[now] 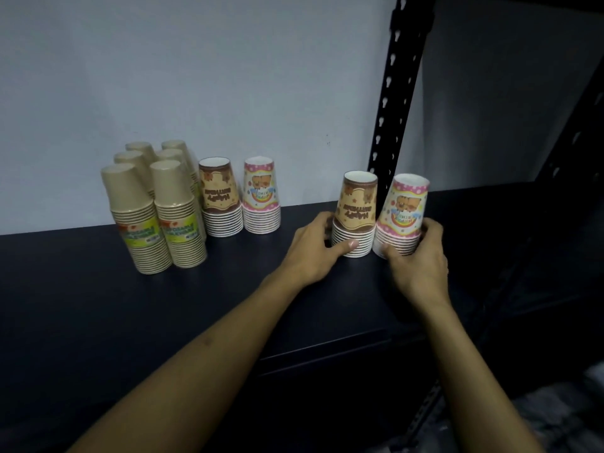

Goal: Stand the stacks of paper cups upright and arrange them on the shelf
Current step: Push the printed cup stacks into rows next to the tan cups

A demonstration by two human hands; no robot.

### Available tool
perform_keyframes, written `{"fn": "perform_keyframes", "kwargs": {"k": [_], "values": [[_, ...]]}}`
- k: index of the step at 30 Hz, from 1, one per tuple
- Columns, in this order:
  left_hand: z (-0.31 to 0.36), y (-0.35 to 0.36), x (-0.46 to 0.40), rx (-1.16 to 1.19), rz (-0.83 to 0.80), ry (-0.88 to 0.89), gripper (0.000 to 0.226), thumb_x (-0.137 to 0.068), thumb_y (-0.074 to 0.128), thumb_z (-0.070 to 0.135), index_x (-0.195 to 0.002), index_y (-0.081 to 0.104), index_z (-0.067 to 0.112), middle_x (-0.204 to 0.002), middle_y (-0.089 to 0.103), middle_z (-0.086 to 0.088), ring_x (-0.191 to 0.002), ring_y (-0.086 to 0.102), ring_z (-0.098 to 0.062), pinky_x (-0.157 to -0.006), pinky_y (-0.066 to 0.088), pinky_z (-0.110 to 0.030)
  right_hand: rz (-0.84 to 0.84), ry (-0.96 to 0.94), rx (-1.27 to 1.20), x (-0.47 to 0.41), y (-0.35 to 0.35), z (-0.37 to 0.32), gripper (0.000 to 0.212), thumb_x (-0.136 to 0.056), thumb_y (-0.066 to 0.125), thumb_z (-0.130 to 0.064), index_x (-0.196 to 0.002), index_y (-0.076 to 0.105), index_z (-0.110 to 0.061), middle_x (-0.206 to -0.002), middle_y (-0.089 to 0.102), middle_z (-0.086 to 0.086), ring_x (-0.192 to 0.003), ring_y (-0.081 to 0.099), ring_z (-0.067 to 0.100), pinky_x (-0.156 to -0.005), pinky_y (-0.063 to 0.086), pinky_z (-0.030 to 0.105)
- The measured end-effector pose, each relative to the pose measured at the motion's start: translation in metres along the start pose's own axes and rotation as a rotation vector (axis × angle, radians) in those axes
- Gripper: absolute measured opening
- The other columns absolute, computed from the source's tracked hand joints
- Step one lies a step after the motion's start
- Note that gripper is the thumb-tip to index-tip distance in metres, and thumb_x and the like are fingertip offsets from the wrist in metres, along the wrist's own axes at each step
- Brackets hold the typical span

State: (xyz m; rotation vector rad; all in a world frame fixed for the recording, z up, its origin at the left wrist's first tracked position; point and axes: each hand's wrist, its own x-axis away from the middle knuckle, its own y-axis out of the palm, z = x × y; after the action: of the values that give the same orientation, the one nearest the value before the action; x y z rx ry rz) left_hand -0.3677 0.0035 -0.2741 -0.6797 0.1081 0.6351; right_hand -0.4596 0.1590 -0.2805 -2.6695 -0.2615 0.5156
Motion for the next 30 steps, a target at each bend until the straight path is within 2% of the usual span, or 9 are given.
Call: {"fn": "perform_keyframes", "kwargs": {"k": [6, 10, 14, 19, 21, 24, 28, 30], "values": [[0.001, -0.009, 0.019, -0.015, 0.034, -0.018, 0.064, -0.086, 0.077, 0.037, -0.141, 0.05, 0.018, -0.132, 0.066, 0.002, -0.114, 0.063, -0.01, -0.092, 0.047, -0.021, -0.005, -0.102, 0.089, 0.012, -0.003, -0.005, 0.064, -0.08, 0.083, -0.023, -0.13, 0.044, -0.011, -0.131, 0.058, 0.013, -0.12, 0.057, 0.033, -0.105, 0.041, 0.057], [0.001, -0.023, 0.041, -0.01, 0.084, -0.048, 0.063, -0.086, 0.078, 0.034, -0.14, 0.05, 0.017, -0.129, 0.067, 0.002, -0.103, 0.059, -0.004, -0.088, 0.045, -0.018, -0.08, -0.173, 0.091, 0.023, -0.005, -0.008, 0.062, -0.077, 0.085, -0.03, -0.122, 0.043, -0.02, -0.127, 0.059, 0.009, -0.116, 0.059, 0.029, -0.101, 0.046, 0.055], [-0.006, -0.041, 0.069, -0.02, 0.123, -0.052, 0.061, -0.086, 0.078, 0.034, -0.139, 0.051, 0.017, -0.127, 0.068, 0.004, -0.103, 0.061, -0.004, -0.087, 0.045, -0.016, -0.209, -0.212, 0.059, 0.034, -0.005, -0.014, 0.061, -0.077, 0.086, -0.029, -0.119, 0.043, -0.027, -0.128, 0.06, 0.003, -0.113, 0.061, 0.019, -0.095, 0.054, 0.041], [-0.019, -0.073, 0.099, -0.101, 0.123, -0.055, 0.066, -0.086, 0.077, 0.038, -0.143, 0.049, 0.021, -0.128, 0.067, 0.007, -0.11, 0.063, -0.006, -0.094, 0.049, -0.022, -0.316, -0.278, 0.022, 0.056, 0.005, -0.024, 0.061, -0.078, 0.086, -0.028, -0.121, 0.044, -0.026, -0.129, 0.06, 0.001, -0.111, 0.062, 0.013, -0.089, 0.051, 0.026], [-0.023, -0.088, 0.11, -0.14, 0.126, -0.063, 0.067, -0.086, 0.077, 0.039, -0.144, 0.049, 0.022, -0.126, 0.067, 0.008, -0.108, 0.064, -0.005, -0.096, 0.052, -0.027, -0.349, -0.294, 0.009, 0.065, 0.012, -0.029, 0.061, -0.077, 0.086, -0.03, -0.12, 0.043, -0.027, -0.13, 0.059, -0.001, -0.113, 0.061, 0.012, -0.09, 0.053, 0.027], [-0.029, -0.11, 0.119, -0.194, 0.101, -0.085, 0.065, -0.084, 0.078, 0.039, -0.141, 0.051, 0.02, -0.125, 0.068, 0.01, -0.104, 0.065, -0.004, -0.096, 0.054, -0.03, -0.382, -0.316, 0.013, 0.075, 0.025, -0.039, 0.062, -0.076, 0.086, -0.034, -0.117, 0.041, -0.031, -0.128, 0.059, -0.001, -0.113, 0.061, 0.013, -0.093, 0.056, 0.036], [-0.026, -0.14, 0.116, -0.273, 0.005, -0.123, 0.061, -0.081, 0.081, 0.039, -0.133, 0.055, 0.021, -0.118, 0.068, 0.011, -0.092, 0.064, 0.0, -0.081, 0.051, -0.019, -0.419, -0.327, 0.016, 0.078, 0.039, -0.052, 0.062, -0.072, 0.087, -0.038, -0.111, 0.039, -0.033, -0.122, 0.062, 0.0, -0.11, 0.064, 0.018, -0.092, 0.057, 0.044], [-0.023, -0.149, 0.114, -0.323, -0.056, -0.14, 0.062, -0.081, 0.081, 0.04, -0.133, 0.054, 0.021, -0.118, 0.067, 0.009, -0.09, 0.063, -0.003, -0.081, 0.049, -0.02, -0.447, -0.315, 0.019, 0.076, 0.042, -0.057, 0.063, -0.071, 0.088, -0.037, -0.111, 0.04, -0.029, -0.12, 0.063, -0.002, -0.108, 0.064, 0.016, -0.091, 0.057, 0.043]]}}
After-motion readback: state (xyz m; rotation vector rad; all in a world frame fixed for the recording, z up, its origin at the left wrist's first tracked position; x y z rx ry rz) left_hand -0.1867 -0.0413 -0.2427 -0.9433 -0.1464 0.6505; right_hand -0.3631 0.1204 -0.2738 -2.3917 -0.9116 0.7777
